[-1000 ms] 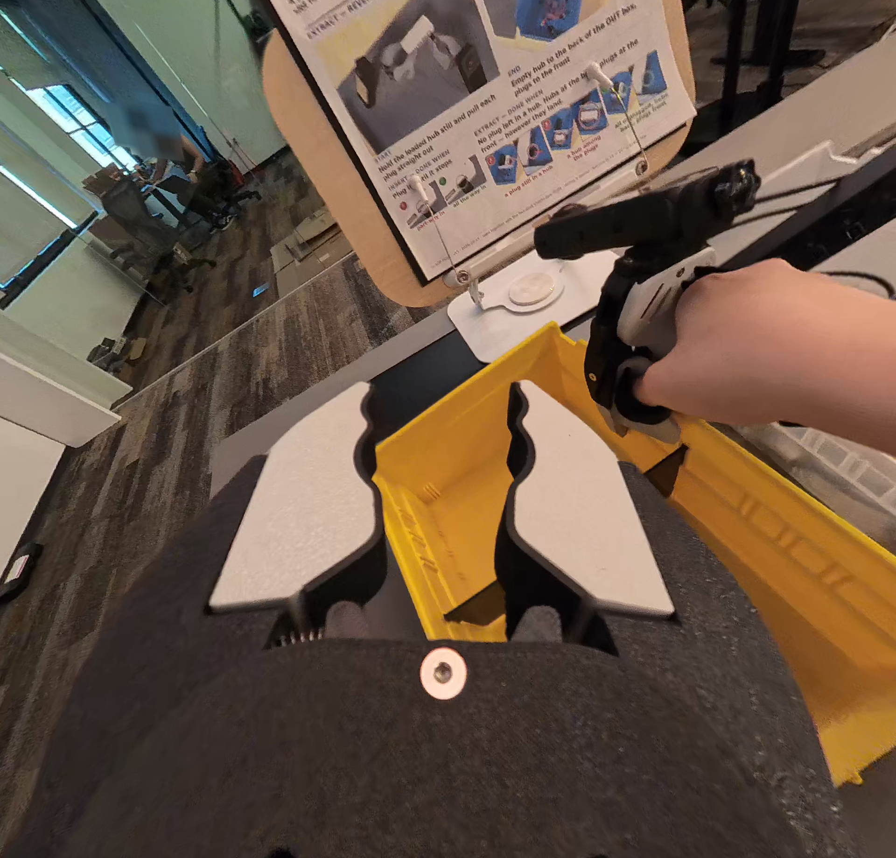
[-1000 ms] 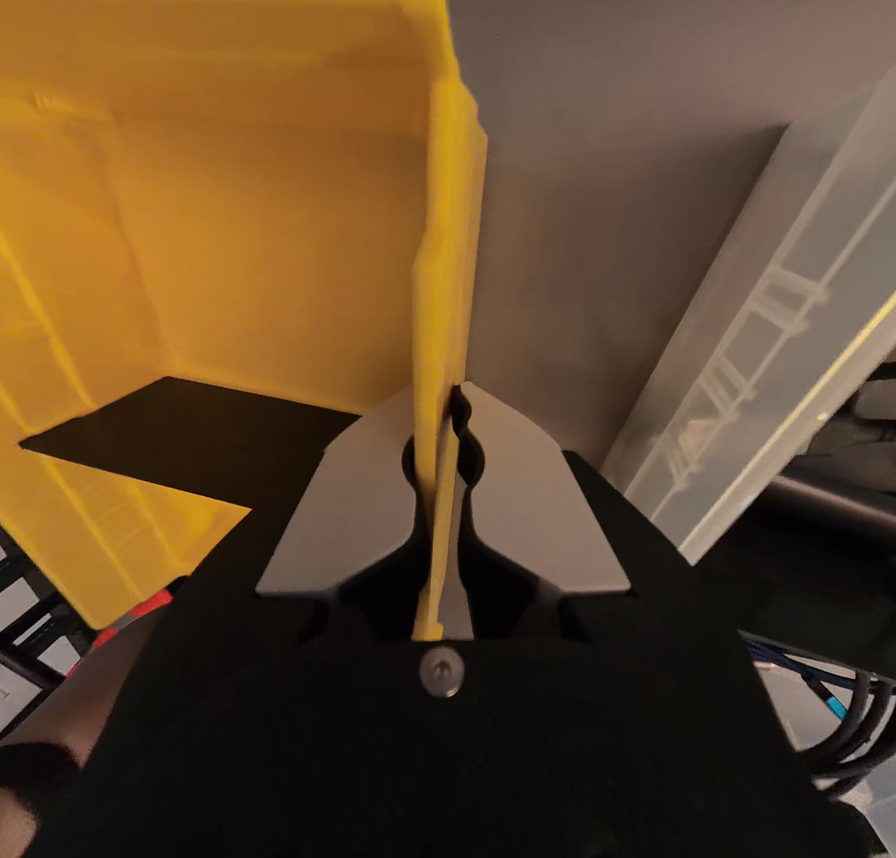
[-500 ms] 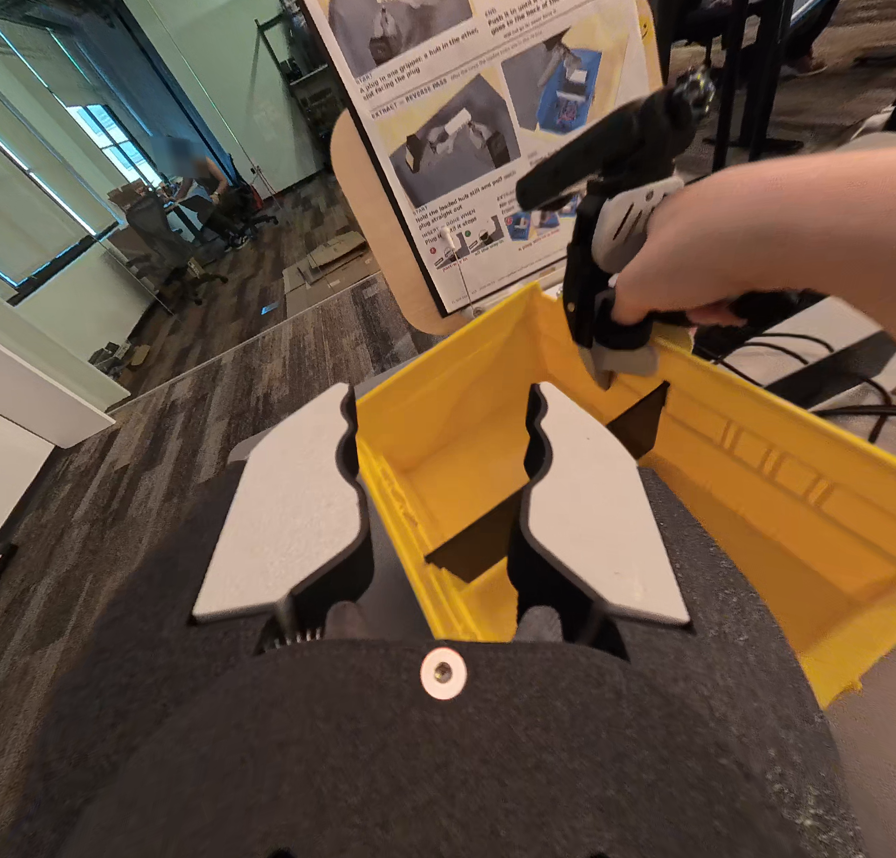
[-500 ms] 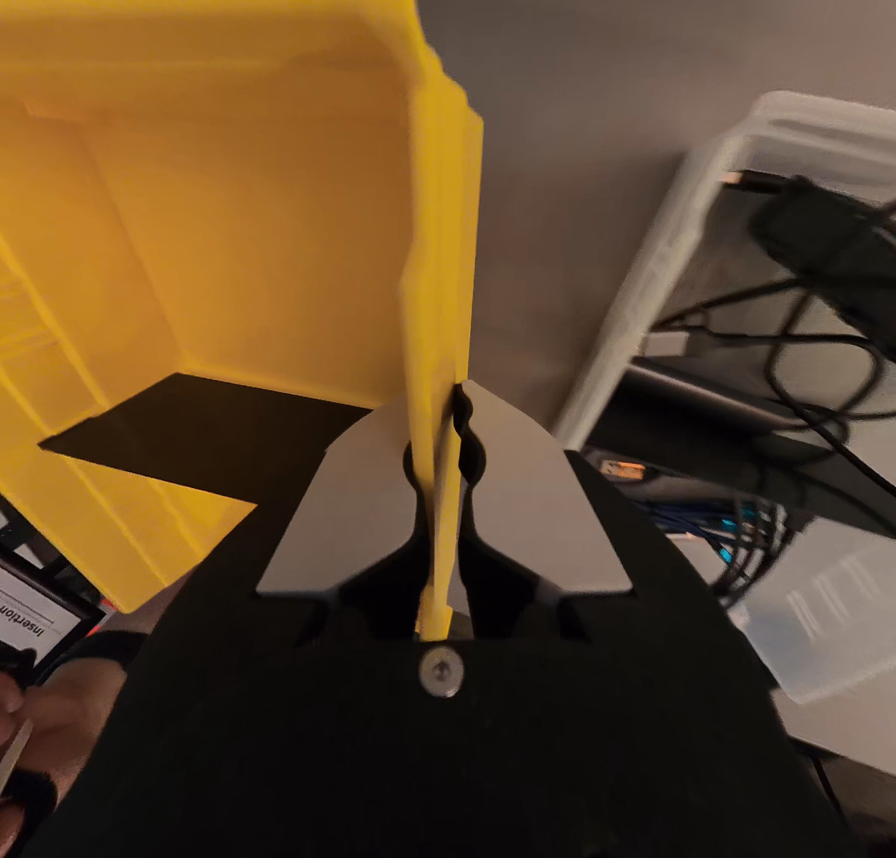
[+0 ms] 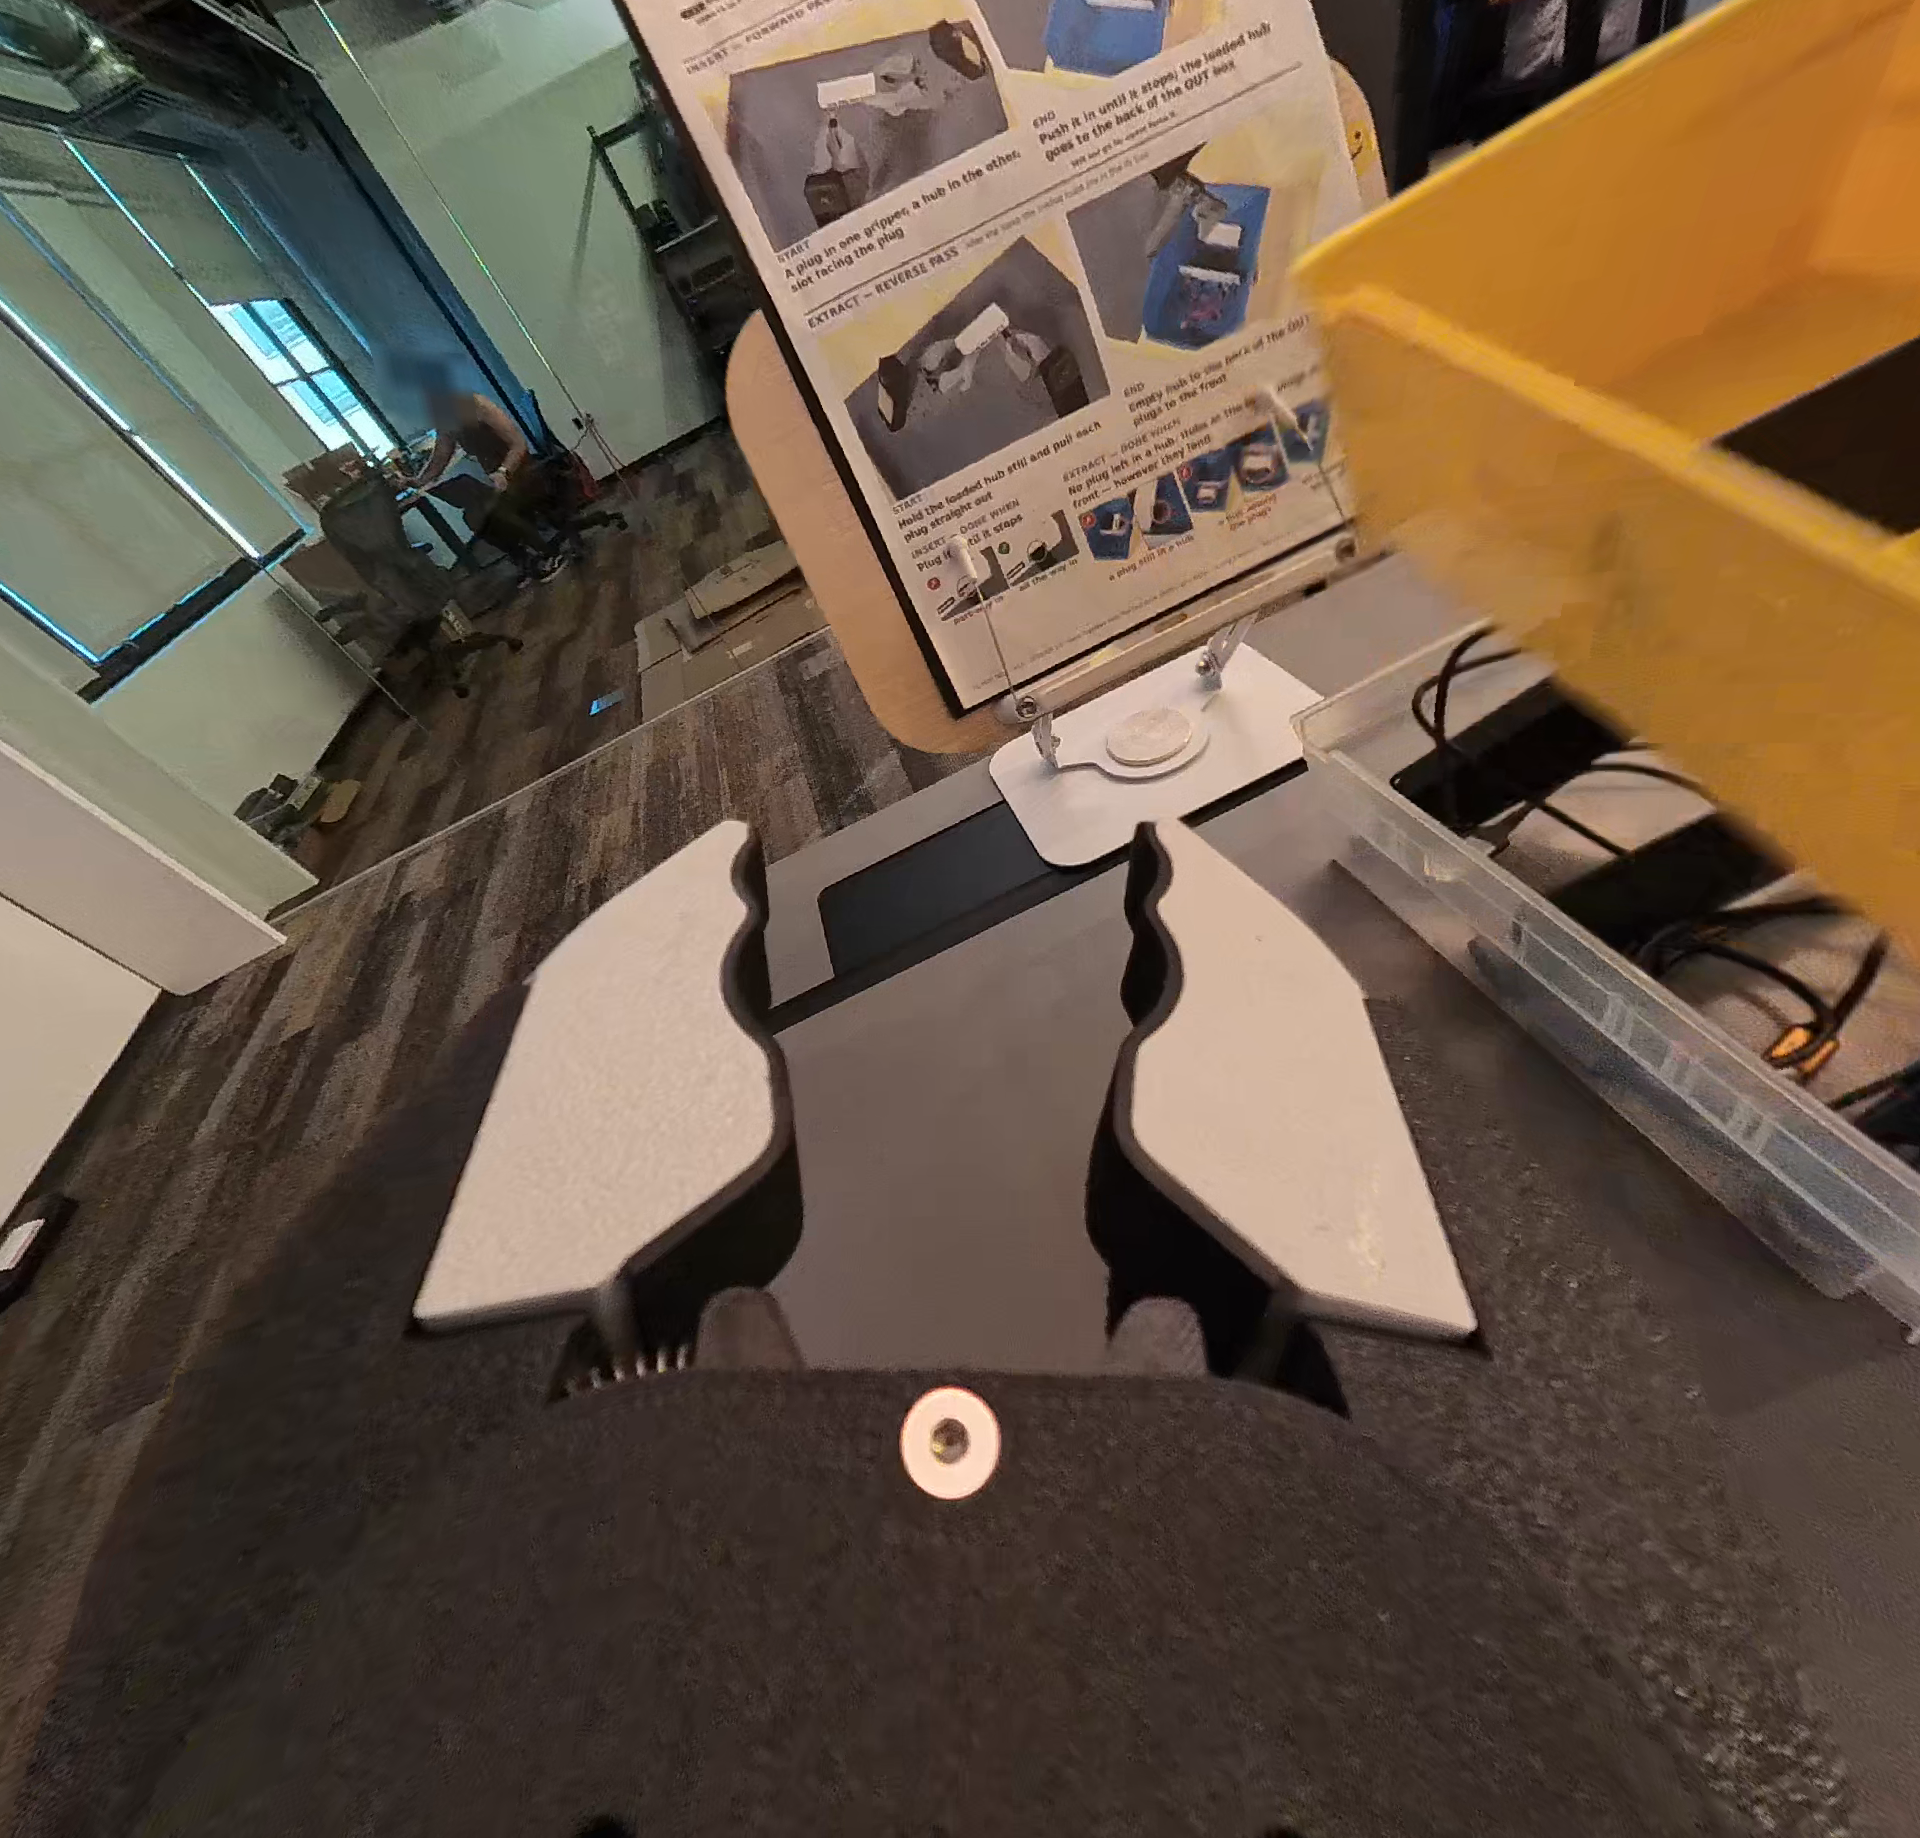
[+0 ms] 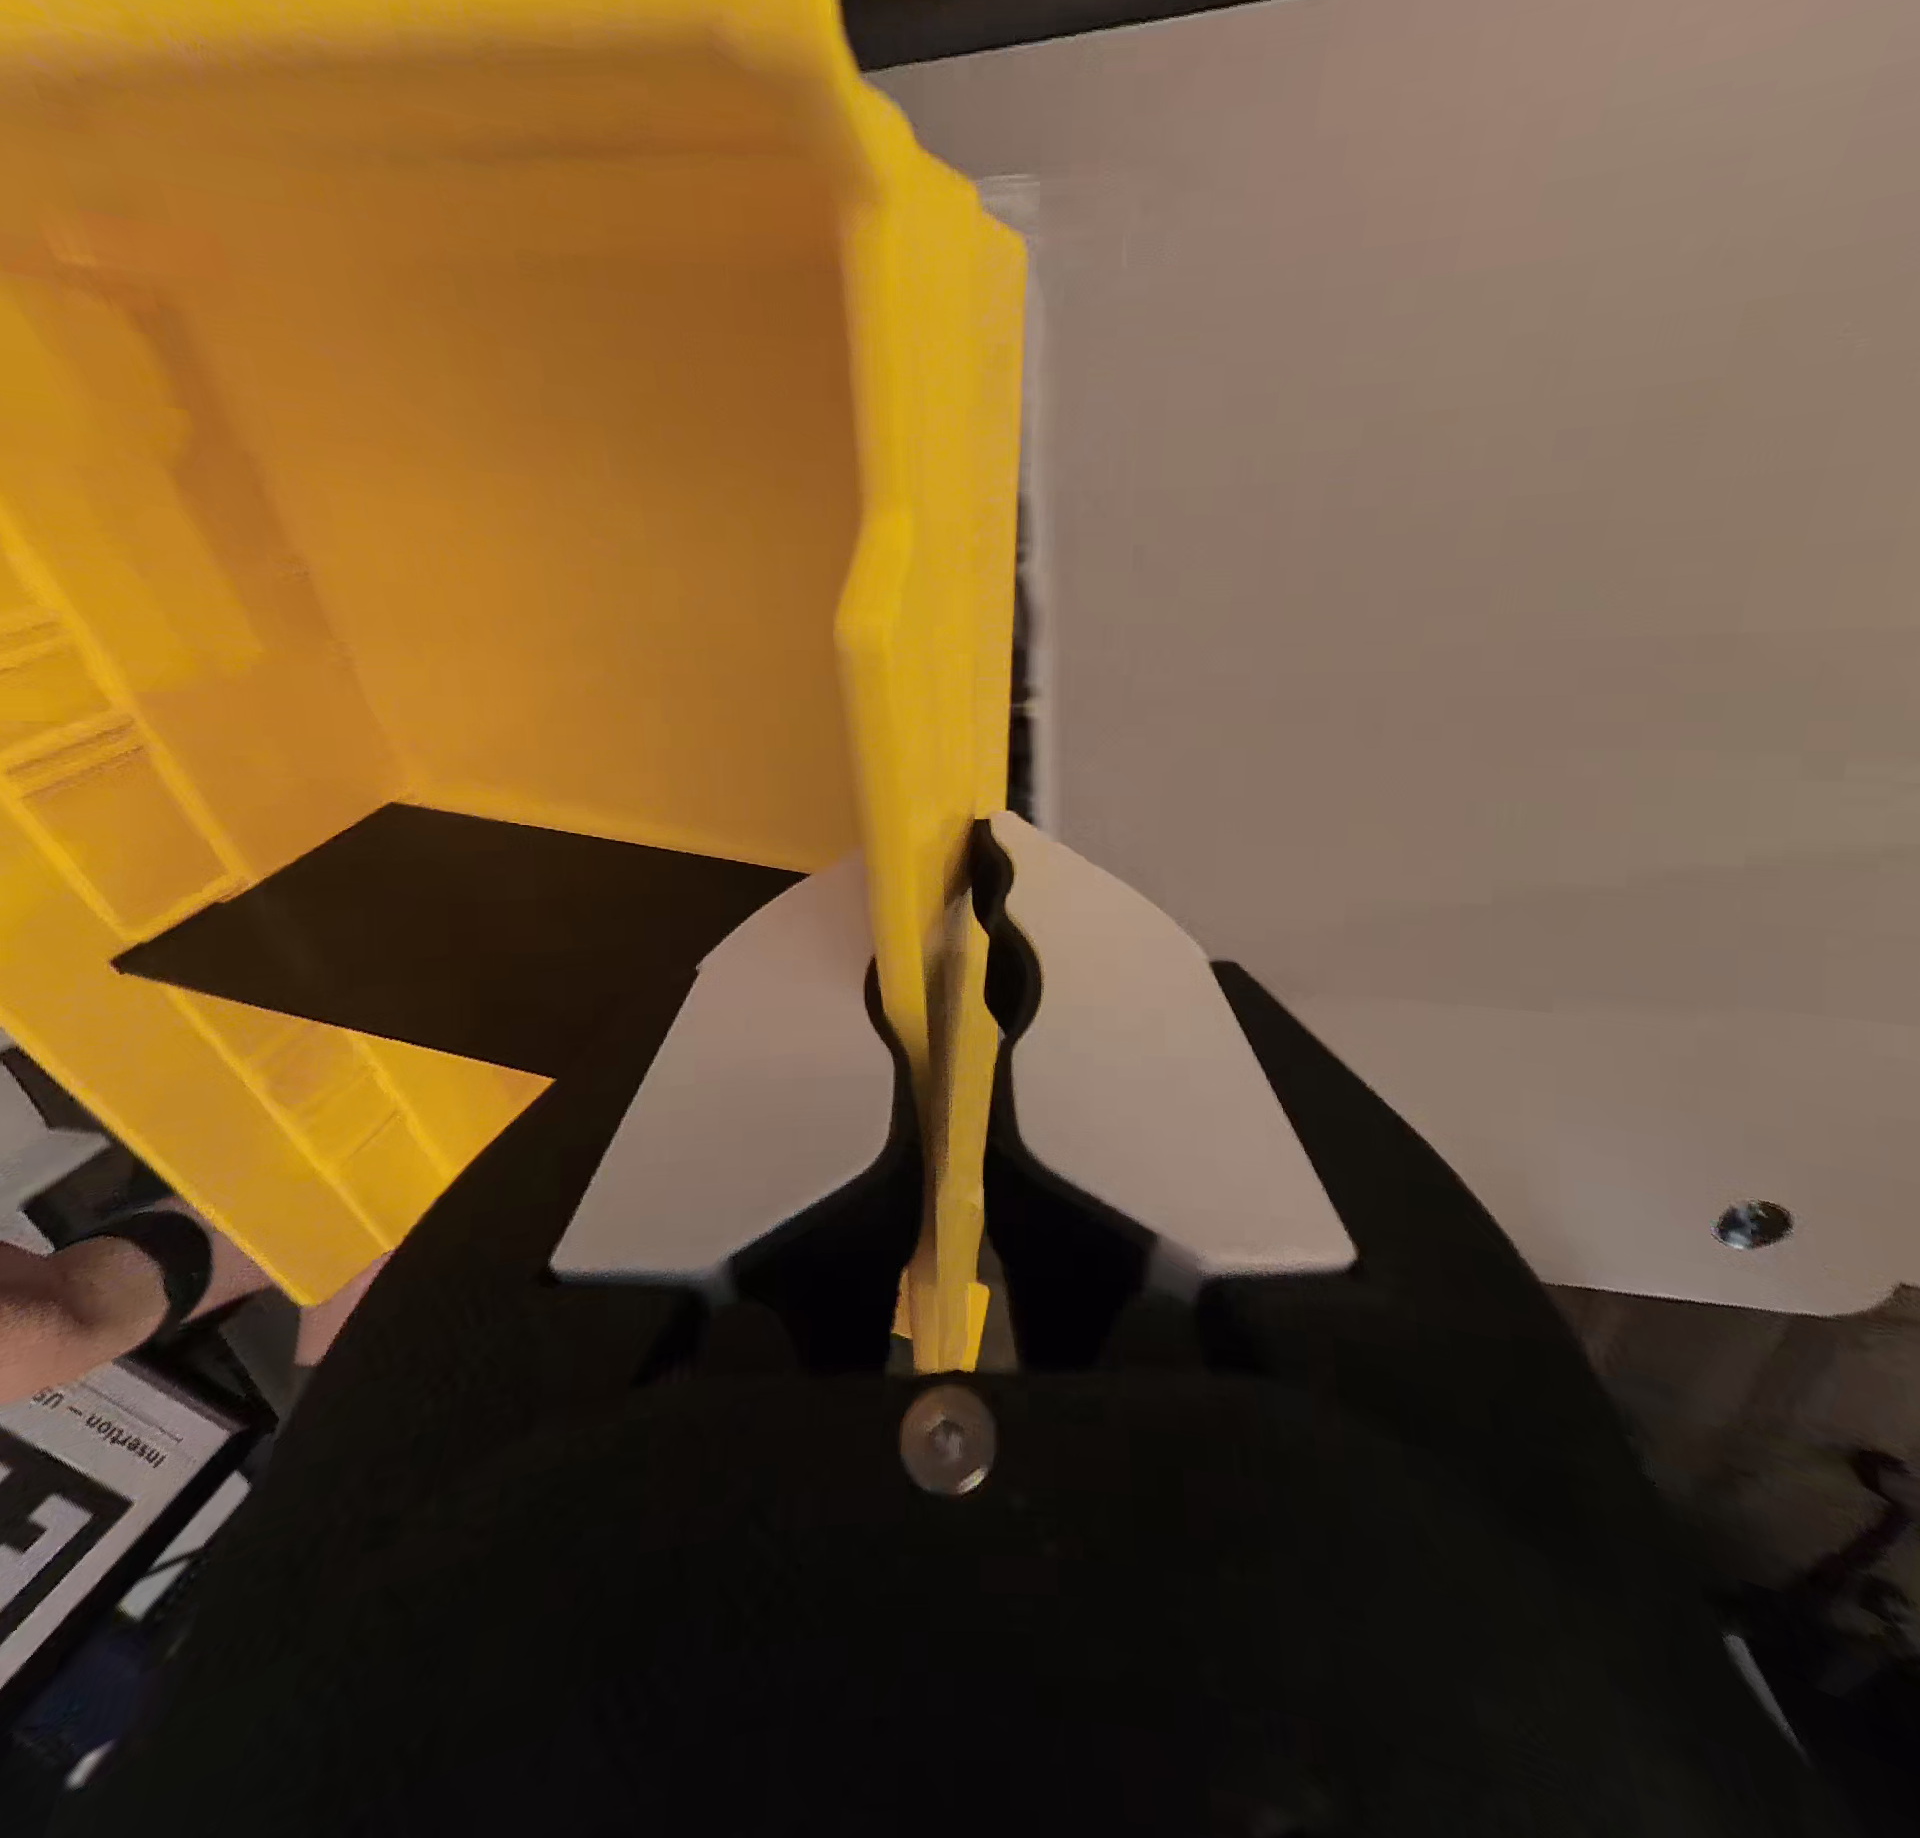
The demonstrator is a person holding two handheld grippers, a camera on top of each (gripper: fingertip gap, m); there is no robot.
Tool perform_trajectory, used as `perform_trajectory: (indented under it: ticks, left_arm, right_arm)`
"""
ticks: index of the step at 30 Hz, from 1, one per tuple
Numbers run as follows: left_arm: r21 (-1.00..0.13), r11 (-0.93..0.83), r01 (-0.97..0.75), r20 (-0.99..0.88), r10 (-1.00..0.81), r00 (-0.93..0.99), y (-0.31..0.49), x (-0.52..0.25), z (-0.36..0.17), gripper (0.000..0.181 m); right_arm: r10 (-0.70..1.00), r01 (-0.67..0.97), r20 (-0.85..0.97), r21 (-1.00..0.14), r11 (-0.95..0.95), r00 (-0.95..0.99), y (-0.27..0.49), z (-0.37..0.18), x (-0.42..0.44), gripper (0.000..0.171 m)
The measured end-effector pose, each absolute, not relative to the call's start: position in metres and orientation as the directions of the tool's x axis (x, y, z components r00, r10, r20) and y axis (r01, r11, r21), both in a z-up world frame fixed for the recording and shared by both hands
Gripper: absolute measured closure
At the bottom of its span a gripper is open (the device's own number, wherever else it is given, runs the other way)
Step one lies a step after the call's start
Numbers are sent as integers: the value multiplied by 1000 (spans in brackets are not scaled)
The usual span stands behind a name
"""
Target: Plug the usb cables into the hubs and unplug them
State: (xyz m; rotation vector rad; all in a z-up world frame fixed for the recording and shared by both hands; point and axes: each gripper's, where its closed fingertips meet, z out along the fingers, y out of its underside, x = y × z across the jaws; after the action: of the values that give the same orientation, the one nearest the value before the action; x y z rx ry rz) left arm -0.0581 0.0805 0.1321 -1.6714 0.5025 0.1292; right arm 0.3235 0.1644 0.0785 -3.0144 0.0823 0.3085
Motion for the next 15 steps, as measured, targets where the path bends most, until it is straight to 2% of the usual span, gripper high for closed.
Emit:
perform_trajectory:
  ticks: [4, 8, 12, 15]
  left_arm:
    - [-872, -100, -480, -449, -229, 863, 88, -44, 119, 115]
    - [-836, -109, -538, -503, -240, 830, 95, -27, 104, 120]
    - [-810, -168, -563, -513, -262, 817, 105, -21, 83, 116]
    - [-795, -182, -578, -527, -262, 808, 110, -17, 75, 115]
  right_arm:
    - [-120, -158, -255, -133, -979, 959, 143, 87, 417, 163]
    - [-207, -247, -283, -112, -962, 936, 122, 76, 499, 163]
    - [-239, -263, -240, -73, -962, 941, 112, 36, 561, 163]
    - [-243, -249, -218, -3, -968, 945, 111, -10, 584, 163]
